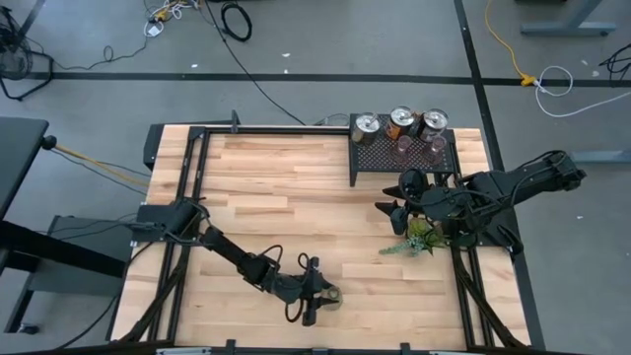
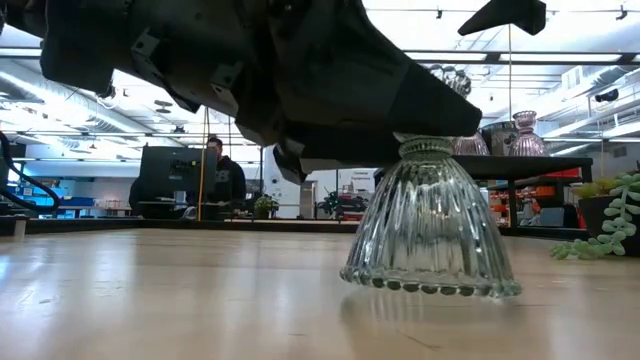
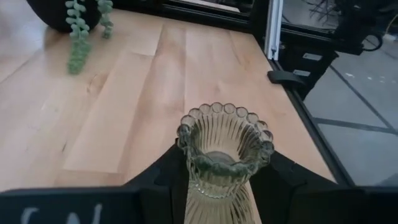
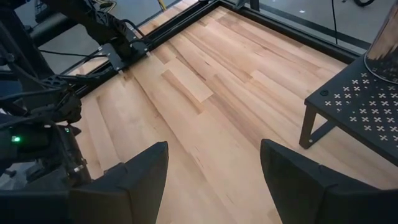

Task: Pick & Place candle stick holders
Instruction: Put the green candle holder on the shelf aligned with the pink candle holders

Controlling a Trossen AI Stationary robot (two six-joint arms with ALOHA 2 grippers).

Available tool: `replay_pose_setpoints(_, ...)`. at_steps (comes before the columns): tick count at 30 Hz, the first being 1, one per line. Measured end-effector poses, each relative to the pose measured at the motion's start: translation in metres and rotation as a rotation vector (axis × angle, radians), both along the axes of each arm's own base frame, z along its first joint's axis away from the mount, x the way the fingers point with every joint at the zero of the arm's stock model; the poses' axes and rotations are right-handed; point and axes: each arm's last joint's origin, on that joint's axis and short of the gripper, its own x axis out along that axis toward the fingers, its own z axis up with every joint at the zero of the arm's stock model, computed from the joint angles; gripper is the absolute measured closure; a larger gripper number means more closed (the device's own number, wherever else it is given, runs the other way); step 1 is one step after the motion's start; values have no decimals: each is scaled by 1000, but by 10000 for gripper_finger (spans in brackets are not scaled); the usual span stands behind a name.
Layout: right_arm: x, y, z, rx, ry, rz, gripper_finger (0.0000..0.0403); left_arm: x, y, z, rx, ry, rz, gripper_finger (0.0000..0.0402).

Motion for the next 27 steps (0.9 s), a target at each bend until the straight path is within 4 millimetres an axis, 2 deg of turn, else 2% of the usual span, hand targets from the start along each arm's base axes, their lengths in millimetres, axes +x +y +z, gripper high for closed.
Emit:
replay_pose_setpoints(7, 0, 1, -1, 23, 15, 29, 150, 0, 2, 3, 18, -2, 16, 267)
replay_pose_setpoints(10, 1, 3, -2, 67, 25, 74, 150, 1, 9, 13, 77, 1, 16, 267)
replay_pose_setpoints(13, 4, 6, -4, 102, 43, 121, 150, 3, 26, 31, 125, 24, 37, 267)
replay_pose_setpoints(16, 11, 10, -7, 125, 45, 153, 150, 5, 47, 56, 147, 18, 26, 267)
replay_pose_setpoints(21, 30, 17, -9, 114, 2, 238, 150, 1, 84, 119, 79, -128, 66, 267)
replay_pose_setpoints(27, 50, 25, -10, 53, -71, 326, 150, -21, 125, 177, 36, -228, 98, 267)
